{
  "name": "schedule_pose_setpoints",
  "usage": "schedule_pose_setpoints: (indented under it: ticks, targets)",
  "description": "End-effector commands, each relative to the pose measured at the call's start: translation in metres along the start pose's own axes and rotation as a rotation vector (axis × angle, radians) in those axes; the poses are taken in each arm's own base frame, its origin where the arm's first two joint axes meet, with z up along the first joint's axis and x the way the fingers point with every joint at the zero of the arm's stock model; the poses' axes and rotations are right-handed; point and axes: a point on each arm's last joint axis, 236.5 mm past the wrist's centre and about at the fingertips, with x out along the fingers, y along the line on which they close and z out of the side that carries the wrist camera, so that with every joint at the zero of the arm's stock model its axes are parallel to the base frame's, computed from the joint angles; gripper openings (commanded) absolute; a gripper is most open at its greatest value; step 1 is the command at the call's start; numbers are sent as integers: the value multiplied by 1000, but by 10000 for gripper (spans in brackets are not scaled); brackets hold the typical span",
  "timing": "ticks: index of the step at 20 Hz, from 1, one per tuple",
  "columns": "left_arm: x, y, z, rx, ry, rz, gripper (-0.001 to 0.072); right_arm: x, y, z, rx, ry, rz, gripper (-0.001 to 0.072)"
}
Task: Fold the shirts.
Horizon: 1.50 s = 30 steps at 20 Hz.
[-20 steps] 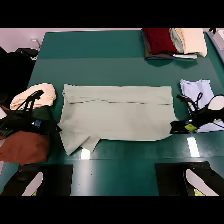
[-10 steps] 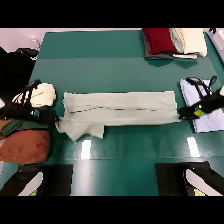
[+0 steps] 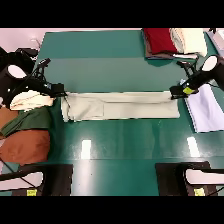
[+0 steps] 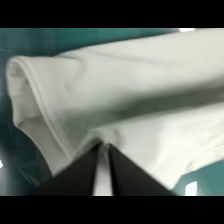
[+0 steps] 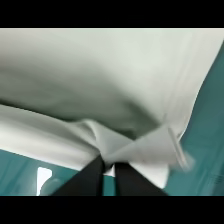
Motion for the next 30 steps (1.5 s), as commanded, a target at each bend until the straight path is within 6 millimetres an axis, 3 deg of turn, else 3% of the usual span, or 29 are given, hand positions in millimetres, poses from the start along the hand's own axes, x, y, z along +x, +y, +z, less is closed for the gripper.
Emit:
schedule_pose_setpoints:
  ticks: [1,3,4,6,7,9,11,14,18,19,21,23,26,28,30]
  targets:
    - [14,3,23,-53,-51,-17,526,-1,20,42,29,-90,151,348]
    - [4,-6,25,-32,-30,-35,526,-14,19,48,36,-137,231,351]
    - [-2,-11,25,-21,-15,-45,492,-18,13,44,47,-146,250,371]
    - [-9,-23,23,-11,8,-81,58,-17,-14,24,111,-141,253,439]
    - [-10,-28,24,-16,7,-105,28,-12,-32,10,163,-128,254,526]
    - [-9,-44,26,-26,-3,-153,28,2,-63,-16,278,-95,280,529]
    - [0,-66,26,10,-6,-167,27,19,-74,-30,369,-85,379,528]
    - [20,-111,21,50,-6,-193,27,48,-70,-39,431,-40,488,525]
    - [55,-163,-2,98,45,-227,27,84,-44,-35,390,38,504,524]
    - [65,-173,-9,108,61,-232,27,89,-34,-30,358,31,518,480]
    - [84,-190,-14,112,53,-239,27,88,-21,-16,319,-3,521,265]
    - [102,-209,-12,110,24,-252,26,65,-13,1,259,-63,532,14]
    - [126,-231,-17,149,50,-267,26,-12,10,34,159,-214,590,16]
    - [143,-244,-18,168,66,-278,27,-69,37,46,68,-306,602,16]
    - [160,-257,-21,183,83,-293,27,-109,70,51,-21,-363,590,16]
